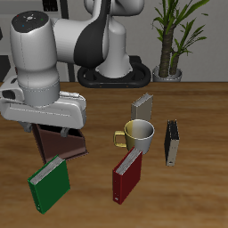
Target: Place the green book into the right desk caddy's right compartment
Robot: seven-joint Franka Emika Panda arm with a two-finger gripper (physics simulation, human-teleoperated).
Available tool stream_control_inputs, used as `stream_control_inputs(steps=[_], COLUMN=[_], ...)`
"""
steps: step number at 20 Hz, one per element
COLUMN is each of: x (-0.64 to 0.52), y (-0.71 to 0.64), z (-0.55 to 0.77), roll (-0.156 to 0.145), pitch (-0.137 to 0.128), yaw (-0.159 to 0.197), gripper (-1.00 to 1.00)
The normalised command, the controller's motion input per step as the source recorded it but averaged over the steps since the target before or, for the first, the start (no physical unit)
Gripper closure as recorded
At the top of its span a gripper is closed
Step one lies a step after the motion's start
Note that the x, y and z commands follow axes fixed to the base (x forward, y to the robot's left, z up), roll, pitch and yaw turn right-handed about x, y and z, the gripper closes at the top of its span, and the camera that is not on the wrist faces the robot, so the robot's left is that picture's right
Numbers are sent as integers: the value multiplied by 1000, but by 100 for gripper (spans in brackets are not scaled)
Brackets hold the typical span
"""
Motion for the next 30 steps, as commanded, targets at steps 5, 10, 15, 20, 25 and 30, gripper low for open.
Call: stream_control_inputs(steps=[5, 10, 15, 20, 25, 30], x=[188, 124, 122, 50, 1, -21], y=[136, 60, 36, 18, -68, -203], z=[-297, -183, -193, -124, -171, -144], roll=[29, -13, 10, -6, -3, -31], pitch=[12, 12, 18, 11, 16, 10], yaw=[-33, -24, -32, -16, 0, -26], gripper=[-100, -100, -100, -100, -100, -100])
